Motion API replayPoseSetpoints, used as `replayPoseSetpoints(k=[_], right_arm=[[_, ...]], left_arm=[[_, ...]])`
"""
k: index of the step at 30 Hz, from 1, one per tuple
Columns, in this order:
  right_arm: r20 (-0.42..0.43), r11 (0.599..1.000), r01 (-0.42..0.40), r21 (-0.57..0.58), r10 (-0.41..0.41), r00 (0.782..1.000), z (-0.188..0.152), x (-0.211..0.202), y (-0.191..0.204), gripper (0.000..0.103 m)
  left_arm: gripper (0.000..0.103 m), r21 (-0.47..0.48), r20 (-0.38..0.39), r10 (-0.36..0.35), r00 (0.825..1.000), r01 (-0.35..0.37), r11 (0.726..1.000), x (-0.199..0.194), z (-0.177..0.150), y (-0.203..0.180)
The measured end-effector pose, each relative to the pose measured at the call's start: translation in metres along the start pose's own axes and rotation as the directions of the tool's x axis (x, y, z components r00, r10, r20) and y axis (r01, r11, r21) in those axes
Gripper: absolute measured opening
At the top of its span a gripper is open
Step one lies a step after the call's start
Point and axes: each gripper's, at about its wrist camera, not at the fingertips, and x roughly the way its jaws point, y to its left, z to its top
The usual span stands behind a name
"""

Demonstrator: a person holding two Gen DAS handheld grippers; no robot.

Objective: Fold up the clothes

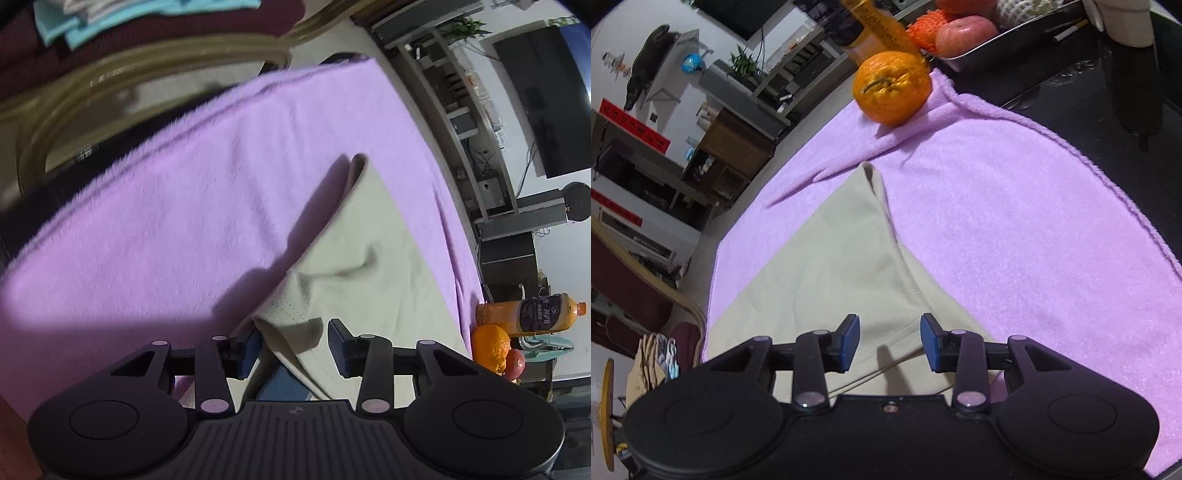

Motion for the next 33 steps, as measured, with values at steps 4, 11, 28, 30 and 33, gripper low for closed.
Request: replayPoseSetpoints(k=[4,11,28,30,33], right_arm=[[-0.001,0.992,-0.032,0.122,0.032,0.999,0.004,-0.003,-0.021,0.036],[-0.049,0.973,-0.006,0.229,0.018,0.999,0.005,0.01,-0.038,0.036],[-0.072,0.977,-0.124,0.174,0.138,0.988,0.006,0.025,-0.02,0.035],[-0.064,0.978,-0.121,0.172,0.133,0.989,0.005,0.028,-0.019,0.035],[-0.052,0.977,-0.121,0.175,0.131,0.99,0.004,0.03,-0.017,0.034]], left_arm=[[0.04,0.07,0.047,-0.02,0.999,0.016,0.997,-0.011,-0.001,-0.009],[0.04,0.023,0.02,0.015,1.0,-0.015,1.0,-0.004,-0.002,0.002],[0.039,0.031,0.027,0.024,0.999,-0.024,0.999,-0.005,0.0,0.006],[0.036,0.043,0.034,0.001,0.999,-0.002,0.999,-0.006,0.0,0.003],[0.026,0.051,0.032,-0.028,0.999,0.027,0.998,-0.008,-0.002,-0.001]])
